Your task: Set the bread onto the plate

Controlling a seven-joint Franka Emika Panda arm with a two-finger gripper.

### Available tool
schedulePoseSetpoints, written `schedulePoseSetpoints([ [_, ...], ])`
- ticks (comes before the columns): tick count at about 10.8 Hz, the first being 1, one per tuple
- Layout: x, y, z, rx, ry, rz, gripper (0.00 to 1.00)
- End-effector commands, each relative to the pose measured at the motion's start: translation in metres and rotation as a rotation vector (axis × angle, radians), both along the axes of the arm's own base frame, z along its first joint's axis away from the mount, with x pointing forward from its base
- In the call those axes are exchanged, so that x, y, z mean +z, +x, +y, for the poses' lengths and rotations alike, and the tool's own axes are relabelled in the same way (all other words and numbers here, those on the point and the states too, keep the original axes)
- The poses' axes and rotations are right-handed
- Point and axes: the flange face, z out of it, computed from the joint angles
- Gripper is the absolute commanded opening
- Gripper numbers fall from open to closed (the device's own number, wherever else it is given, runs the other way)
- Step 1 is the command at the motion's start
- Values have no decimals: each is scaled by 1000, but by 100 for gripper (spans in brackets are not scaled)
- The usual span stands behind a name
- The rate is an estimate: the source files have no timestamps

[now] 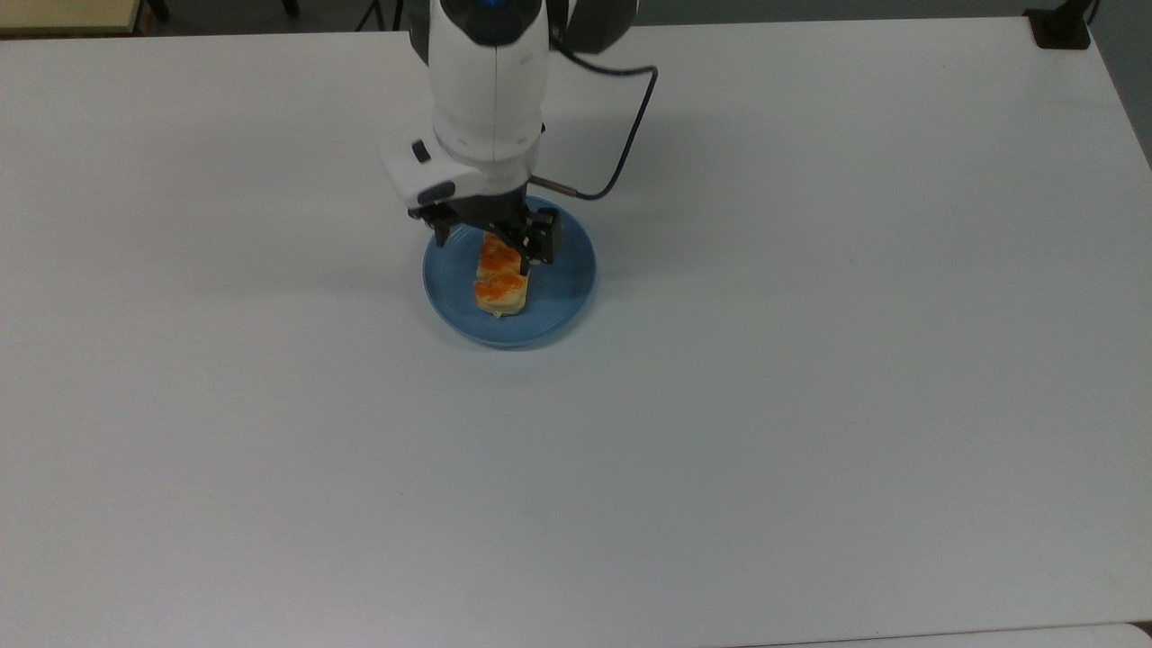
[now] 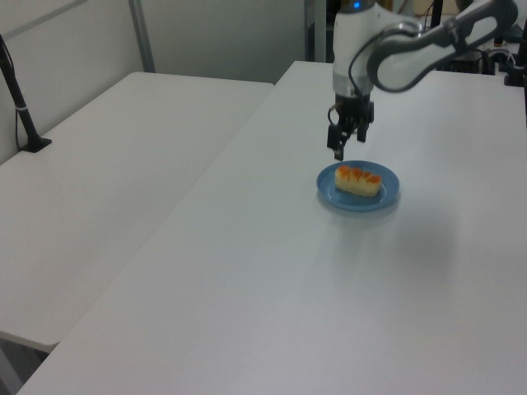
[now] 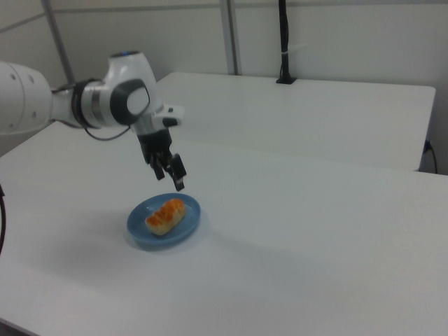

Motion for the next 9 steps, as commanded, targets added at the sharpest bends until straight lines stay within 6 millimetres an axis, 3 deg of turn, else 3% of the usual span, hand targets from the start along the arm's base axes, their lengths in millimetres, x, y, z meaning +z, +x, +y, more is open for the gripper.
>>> schedulePoseSetpoints([
  [1, 97, -10, -37, -114, -31, 7, 100],
  [3, 149, -36, -52, -110, -40, 15, 100],
  [6, 203, -78, -94, -79, 48, 35, 100],
  [9, 224, -94, -105, 21, 71, 22, 100],
])
